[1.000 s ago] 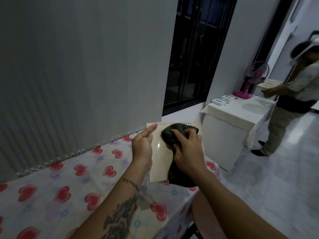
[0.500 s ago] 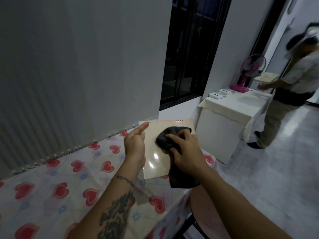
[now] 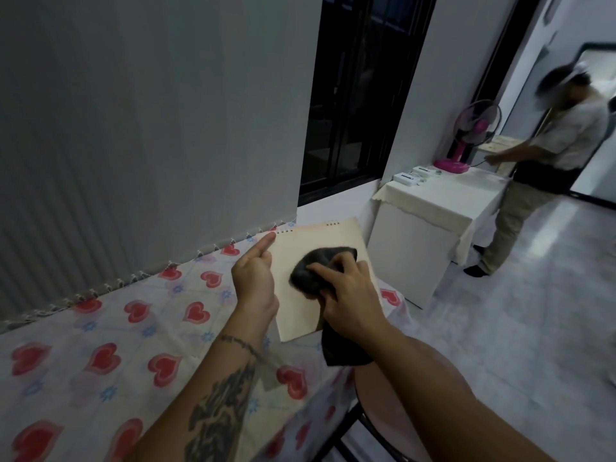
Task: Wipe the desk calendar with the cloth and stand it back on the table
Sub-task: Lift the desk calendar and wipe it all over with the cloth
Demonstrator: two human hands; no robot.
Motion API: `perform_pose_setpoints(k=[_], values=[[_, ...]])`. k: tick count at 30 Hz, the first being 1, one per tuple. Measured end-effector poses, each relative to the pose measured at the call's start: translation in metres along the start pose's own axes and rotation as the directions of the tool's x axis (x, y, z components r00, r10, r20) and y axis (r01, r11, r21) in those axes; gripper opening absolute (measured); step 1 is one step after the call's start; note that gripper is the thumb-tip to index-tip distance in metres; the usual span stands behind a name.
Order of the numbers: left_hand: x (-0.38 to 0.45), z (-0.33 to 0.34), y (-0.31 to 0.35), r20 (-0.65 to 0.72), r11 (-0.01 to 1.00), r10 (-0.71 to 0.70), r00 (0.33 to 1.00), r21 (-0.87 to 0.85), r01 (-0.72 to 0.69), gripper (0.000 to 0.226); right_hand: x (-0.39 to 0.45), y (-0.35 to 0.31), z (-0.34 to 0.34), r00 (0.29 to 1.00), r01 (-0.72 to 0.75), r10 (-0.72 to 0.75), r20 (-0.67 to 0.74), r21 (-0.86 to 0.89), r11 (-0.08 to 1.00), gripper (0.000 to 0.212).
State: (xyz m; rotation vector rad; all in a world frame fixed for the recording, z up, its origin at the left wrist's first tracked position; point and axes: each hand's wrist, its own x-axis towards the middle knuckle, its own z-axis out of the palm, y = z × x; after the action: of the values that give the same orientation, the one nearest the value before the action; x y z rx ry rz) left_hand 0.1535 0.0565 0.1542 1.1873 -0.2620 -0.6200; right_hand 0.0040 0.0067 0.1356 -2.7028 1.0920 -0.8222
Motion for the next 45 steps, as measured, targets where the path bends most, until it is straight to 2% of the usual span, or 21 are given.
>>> perform_pose_setpoints(k=[5, 8, 11, 15, 18, 20, 22, 26, 32, 42, 45], values=[[0.009, -0.005, 0.008, 0.032, 0.999, -0.039, 0.999, 0.039, 0.038, 0.043, -0.016, 0.0, 0.006, 0.993, 0.002, -0.01, 0.119, 0.063, 0.998, 0.046], [0.006, 0.0, 0.004, 0.119, 0.998, -0.012, 0.993, 0.069, 0.004, 0.044, 0.013, -0.009, -0.003, 0.998, -0.039, 0.036, 0.056, 0.048, 0.998, 0.046], [-0.007, 0.005, -0.006, 0.193, 1.0, 0.018, 0.981, 0.021, -0.022, 0.047, 0.033, -0.018, -0.008, 0.996, -0.09, 0.09, -0.009, 0.022, 0.996, 0.045], [0.003, -0.002, 0.002, 0.119, 1.0, -0.015, 0.993, -0.015, 0.017, 0.047, 0.008, -0.023, -0.003, 1.0, 0.028, -0.029, -0.005, -0.024, 0.999, 0.045], [0.01, -0.009, 0.015, 0.098, 0.999, -0.032, 0.995, -0.004, 0.032, 0.05, -0.025, -0.023, 0.005, 0.991, 0.103, -0.105, 0.08, 0.025, 0.994, 0.05], [0.007, -0.011, 0.017, 0.096, 0.999, -0.029, 0.995, 0.014, 0.028, 0.049, -0.026, -0.022, 0.004, 0.989, 0.102, -0.105, 0.106, 0.033, 0.994, 0.05], [0.003, -0.008, 0.015, 0.102, 0.999, -0.027, 0.994, 0.02, 0.025, 0.047, -0.011, -0.025, -0.002, 0.995, 0.083, -0.082, 0.056, -0.002, 0.997, 0.049], [-0.012, 0.002, 0.013, 0.207, 0.996, -0.042, 0.978, -0.067, 0.057, 0.048, 0.012, -0.03, -0.015, 0.999, 0.001, -0.002, -0.047, -0.017, 1.0, 0.046], [-0.009, -0.004, 0.006, 0.098, 0.999, -0.024, 0.995, 0.032, 0.021, 0.045, -0.021, -0.009, -0.007, 0.996, 0.076, -0.075, 0.051, -0.007, 0.997, 0.046], [-0.008, 0.001, -0.023, 0.097, 0.997, -0.018, 0.995, 0.08, 0.01, 0.05, -0.041, 0.031, 0.007, 0.982, -0.188, 0.188, 0.007, 0.04, 0.981, 0.046], [-0.015, 0.01, -0.04, 0.119, 0.994, -0.015, 0.993, 0.112, 0.001, 0.053, -0.042, 0.037, 0.011, 0.977, -0.211, 0.211, 0.013, 0.087, 0.974, 0.047]])
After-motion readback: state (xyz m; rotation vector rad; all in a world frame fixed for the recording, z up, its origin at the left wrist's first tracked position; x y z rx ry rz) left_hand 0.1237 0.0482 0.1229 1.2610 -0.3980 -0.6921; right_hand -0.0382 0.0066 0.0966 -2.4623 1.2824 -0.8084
